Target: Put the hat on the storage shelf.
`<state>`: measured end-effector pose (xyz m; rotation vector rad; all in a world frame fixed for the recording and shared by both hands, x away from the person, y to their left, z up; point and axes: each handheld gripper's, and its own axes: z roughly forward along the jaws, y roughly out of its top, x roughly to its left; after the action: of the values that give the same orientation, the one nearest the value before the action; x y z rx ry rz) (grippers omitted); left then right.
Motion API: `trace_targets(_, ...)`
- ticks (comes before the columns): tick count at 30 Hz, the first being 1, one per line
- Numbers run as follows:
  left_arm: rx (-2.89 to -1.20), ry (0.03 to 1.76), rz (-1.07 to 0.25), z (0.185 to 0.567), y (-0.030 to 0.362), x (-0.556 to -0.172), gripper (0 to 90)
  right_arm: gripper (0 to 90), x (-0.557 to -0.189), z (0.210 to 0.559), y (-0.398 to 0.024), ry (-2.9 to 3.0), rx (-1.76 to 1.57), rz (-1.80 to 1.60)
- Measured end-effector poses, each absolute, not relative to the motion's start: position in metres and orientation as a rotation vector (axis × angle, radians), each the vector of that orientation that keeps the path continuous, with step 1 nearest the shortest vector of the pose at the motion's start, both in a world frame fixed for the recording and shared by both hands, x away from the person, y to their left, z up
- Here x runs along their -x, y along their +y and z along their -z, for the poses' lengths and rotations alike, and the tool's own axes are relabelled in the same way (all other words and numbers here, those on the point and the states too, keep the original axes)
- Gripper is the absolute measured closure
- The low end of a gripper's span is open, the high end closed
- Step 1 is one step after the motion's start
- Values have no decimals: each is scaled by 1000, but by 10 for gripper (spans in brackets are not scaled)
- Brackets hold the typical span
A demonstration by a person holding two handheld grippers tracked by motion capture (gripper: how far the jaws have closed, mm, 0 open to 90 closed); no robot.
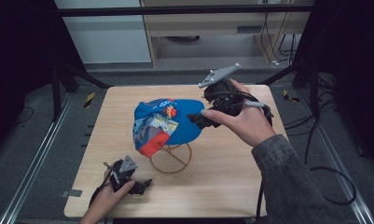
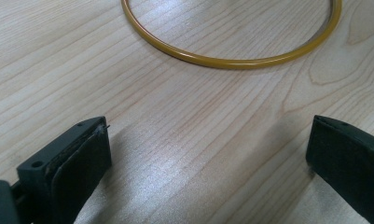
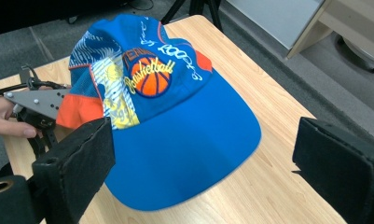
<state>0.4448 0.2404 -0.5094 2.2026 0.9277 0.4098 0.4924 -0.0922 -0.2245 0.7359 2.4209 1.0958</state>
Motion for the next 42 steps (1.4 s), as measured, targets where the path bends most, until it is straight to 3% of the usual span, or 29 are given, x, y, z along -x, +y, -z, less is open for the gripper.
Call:
trace_targets(24, -2203, 923, -413, 510, 240, -445, 0, 59, -479, 242, -152, 2355, -862, -1113)
trace_targets(42, -2199, 929, -410, 510, 240, -444, 0, 53, -468, 285, -186, 2319, -952, -1106)
